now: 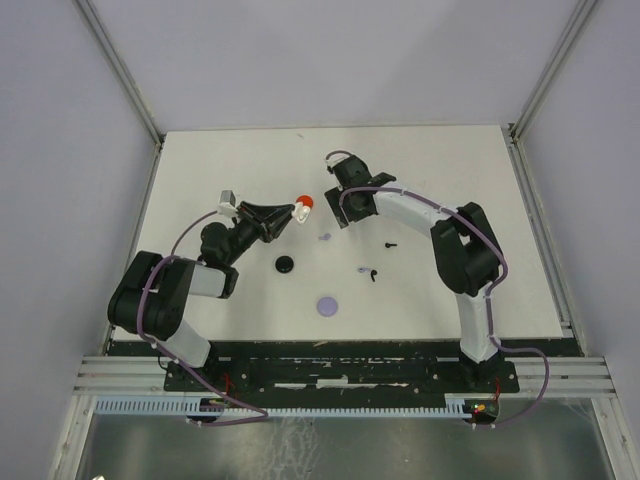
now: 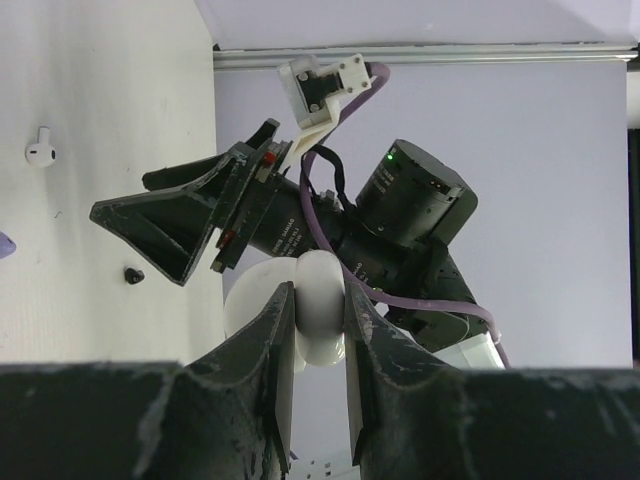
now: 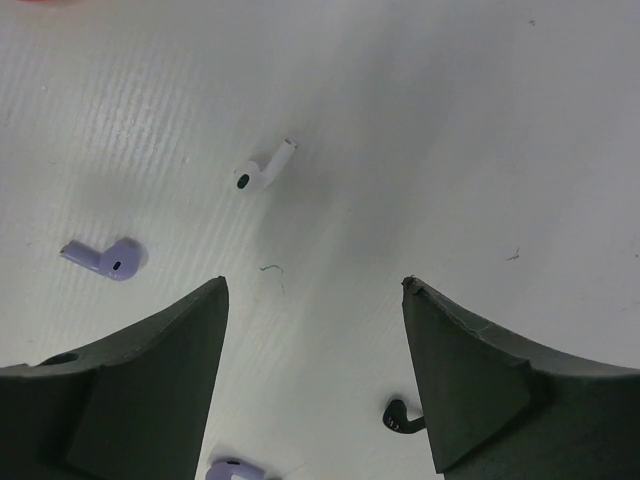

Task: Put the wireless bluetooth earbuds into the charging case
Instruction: Pick up the earbud from the center of the board.

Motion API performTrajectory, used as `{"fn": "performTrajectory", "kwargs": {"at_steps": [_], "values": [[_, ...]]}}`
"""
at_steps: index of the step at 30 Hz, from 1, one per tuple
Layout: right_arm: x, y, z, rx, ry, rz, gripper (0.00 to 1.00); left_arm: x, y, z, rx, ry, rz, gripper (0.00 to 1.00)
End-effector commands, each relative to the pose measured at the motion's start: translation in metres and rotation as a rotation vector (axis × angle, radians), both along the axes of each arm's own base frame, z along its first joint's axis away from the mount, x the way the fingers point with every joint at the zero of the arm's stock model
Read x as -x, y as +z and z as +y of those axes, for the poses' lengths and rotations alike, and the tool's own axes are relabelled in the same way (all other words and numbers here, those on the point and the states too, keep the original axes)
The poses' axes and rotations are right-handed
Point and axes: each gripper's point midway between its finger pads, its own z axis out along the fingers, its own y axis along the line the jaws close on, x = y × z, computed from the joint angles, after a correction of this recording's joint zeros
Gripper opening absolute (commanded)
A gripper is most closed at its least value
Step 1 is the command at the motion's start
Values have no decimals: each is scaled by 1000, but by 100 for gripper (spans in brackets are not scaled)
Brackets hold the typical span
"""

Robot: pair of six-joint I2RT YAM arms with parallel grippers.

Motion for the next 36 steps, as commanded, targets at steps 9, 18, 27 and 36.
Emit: {"fn": "performTrajectory", "kwargs": {"at_steps": [9,18,27,36], "values": [[-28,-5,4,42,6,-84,79,4,22,3,49,-10,-69,3],[-35,-15,7,54,8,-89,79,5,22,4,51,-13,-69,3],[-44,-23,9,56,1,-87,79,4,23,6,48,-14,-67,3],[-58,-24,6,59,-24,-109,79,1,21,7,43,-12,-63,3]]}}
